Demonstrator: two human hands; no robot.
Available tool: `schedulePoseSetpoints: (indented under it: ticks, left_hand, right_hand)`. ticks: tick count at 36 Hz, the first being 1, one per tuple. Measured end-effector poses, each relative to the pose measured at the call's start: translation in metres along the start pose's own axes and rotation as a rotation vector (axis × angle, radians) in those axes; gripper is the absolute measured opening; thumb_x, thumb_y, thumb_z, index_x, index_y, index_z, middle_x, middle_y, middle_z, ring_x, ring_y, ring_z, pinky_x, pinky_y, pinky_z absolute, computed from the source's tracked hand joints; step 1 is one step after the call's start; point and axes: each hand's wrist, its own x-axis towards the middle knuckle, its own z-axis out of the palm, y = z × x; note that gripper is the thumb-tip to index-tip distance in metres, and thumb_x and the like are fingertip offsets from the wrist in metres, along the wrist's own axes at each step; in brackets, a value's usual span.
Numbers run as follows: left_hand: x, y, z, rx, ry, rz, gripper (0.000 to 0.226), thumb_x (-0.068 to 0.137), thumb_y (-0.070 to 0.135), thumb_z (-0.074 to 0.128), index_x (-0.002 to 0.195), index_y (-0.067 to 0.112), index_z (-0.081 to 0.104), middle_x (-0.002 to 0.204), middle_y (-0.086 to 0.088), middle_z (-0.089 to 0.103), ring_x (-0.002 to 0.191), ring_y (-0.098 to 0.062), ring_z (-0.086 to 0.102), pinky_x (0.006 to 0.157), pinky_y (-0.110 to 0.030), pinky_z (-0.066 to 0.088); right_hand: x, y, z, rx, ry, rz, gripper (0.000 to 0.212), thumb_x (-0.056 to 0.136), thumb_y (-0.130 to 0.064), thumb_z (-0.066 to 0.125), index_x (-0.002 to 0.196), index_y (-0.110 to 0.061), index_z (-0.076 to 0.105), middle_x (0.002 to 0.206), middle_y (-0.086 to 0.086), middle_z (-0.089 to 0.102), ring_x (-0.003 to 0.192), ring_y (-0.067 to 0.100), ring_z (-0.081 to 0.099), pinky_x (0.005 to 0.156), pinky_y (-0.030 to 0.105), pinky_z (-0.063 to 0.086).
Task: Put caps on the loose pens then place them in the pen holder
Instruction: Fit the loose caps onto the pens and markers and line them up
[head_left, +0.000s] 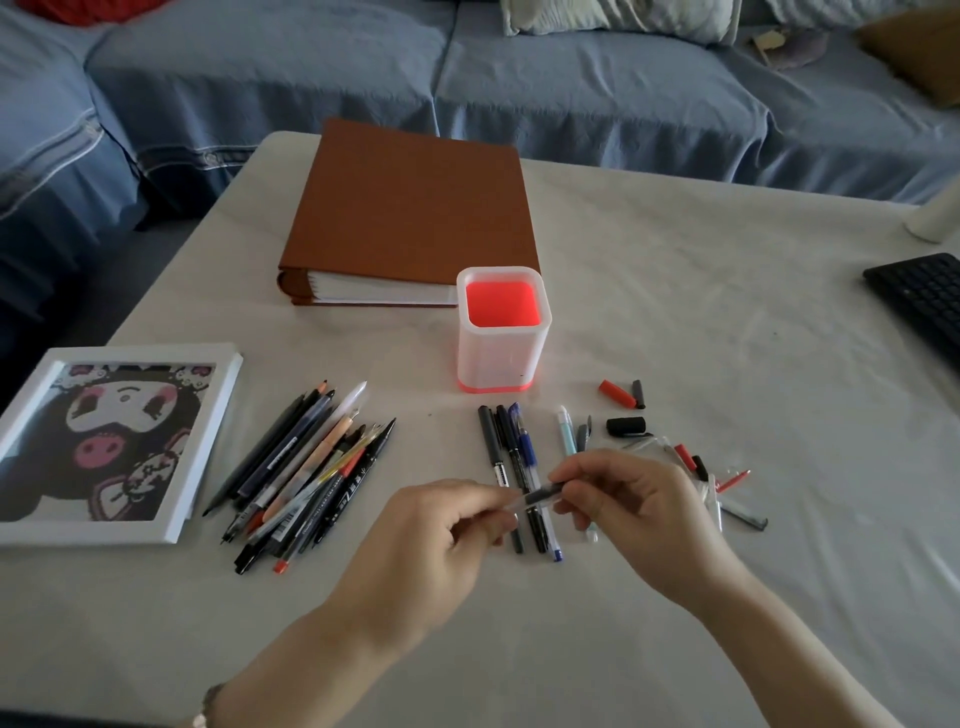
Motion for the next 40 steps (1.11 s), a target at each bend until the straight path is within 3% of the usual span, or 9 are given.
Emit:
schedulePoseSetpoints:
  ticks: [3,8,13,17,21,26,32,37,40]
  left_hand:
    - [0.000,-0.004,-0.003,0.150,0.017,0.132,0.026,0.083,0.041,0.046,0.107,0.033,0.055,0.064,0.003,0.061,0.060,-0.010,0.055,0.055,-0.025,0.044]
    - [0.009,0.003,-0.006,0.147,0.022,0.210,0.023,0.084,0.037,0.057,0.103,0.026,0.066,0.079,0.013,0.059,0.063,0.011,0.049,0.060,-0.005,0.037]
    - [0.013,-0.020,-0.026,0.357,0.174,0.018,0.027,0.078,0.041,0.055,0.091,0.021,0.067,0.082,0.002,0.070,0.073,-0.009,0.061,0.069,-0.024,0.047]
    - [0.010,-0.056,-0.052,0.708,0.308,-0.177,0.022,0.082,0.019,0.063,0.100,0.007,0.067,0.091,-0.012,0.068,0.084,-0.035,0.062,0.069,-0.038,0.051]
    - [0.006,-0.064,-0.058,0.805,0.223,-0.350,0.030,0.077,0.015,0.069,0.106,0.007,0.065,0.084,-0.015,0.066,0.081,-0.039,0.060,0.062,-0.040,0.049]
    - [0.005,-0.069,-0.055,0.918,0.130,-0.326,0.019,0.058,0.004,0.081,0.070,0.003,0.066,0.062,-0.013,0.062,0.061,-0.037,0.059,0.047,-0.036,0.047]
    - [0.012,-0.051,-0.046,0.821,0.261,-0.162,0.008,0.074,0.009,0.069,0.078,0.005,0.064,0.070,-0.011,0.065,0.052,-0.034,0.061,0.041,-0.035,0.047]
    - [0.015,-0.029,-0.033,0.611,0.277,0.000,0.024,0.085,0.032,0.049,0.092,0.013,0.062,0.071,-0.003,0.063,0.059,-0.026,0.061,0.045,-0.036,0.051]
    - [0.019,-0.020,-0.026,0.555,0.239,0.022,0.032,0.083,0.038,0.040,0.091,0.018,0.063,0.067,0.002,0.061,0.057,-0.020,0.058,0.049,-0.032,0.050]
  right_hand:
    - [0.001,0.000,0.002,0.063,0.007,0.007,0.037,0.082,0.007,0.057,0.070,-0.027,0.066,0.057,-0.004,0.067,0.049,0.002,0.054,0.057,0.012,0.046]
    - [0.005,-0.004,0.015,0.291,0.017,0.071,0.017,0.077,0.003,0.064,0.070,-0.013,0.064,0.051,-0.006,0.061,0.048,0.000,0.052,0.051,0.010,0.042]
    - [0.014,0.009,0.019,0.375,0.120,0.218,0.023,0.086,-0.011,0.056,0.067,-0.015,0.066,0.051,-0.007,0.051,0.051,0.006,0.043,0.054,0.014,0.038]
    - [0.026,0.019,0.004,0.214,0.237,0.279,0.027,0.096,-0.016,0.041,0.075,-0.008,0.057,0.054,-0.007,0.064,0.043,0.002,0.044,0.043,0.013,0.037]
    - [0.035,0.030,0.001,-0.048,0.228,0.322,0.025,0.096,-0.022,0.040,0.082,-0.008,0.055,0.052,-0.003,0.063,0.035,0.002,0.038,0.043,0.017,0.033]
    - [0.038,0.038,0.022,-0.424,0.051,0.326,0.017,0.094,-0.022,0.041,0.086,-0.011,0.052,0.073,0.002,0.060,0.056,0.011,0.050,0.049,0.022,0.038]
    - [0.051,0.037,0.028,-0.579,0.107,0.246,0.016,0.092,-0.020,0.043,0.080,-0.010,0.040,0.061,-0.002,0.040,0.053,0.011,0.036,0.046,0.022,0.027]
    - [0.055,0.038,0.024,-0.505,0.108,0.264,0.026,0.090,-0.025,0.052,0.107,-0.006,0.053,0.089,0.010,0.058,0.084,0.022,0.050,0.068,0.027,0.034]
    - [0.047,0.044,0.009,-0.551,0.168,0.222,0.026,0.091,-0.025,0.050,0.113,-0.012,0.057,0.096,0.005,0.058,0.081,0.019,0.051,0.069,0.025,0.034]
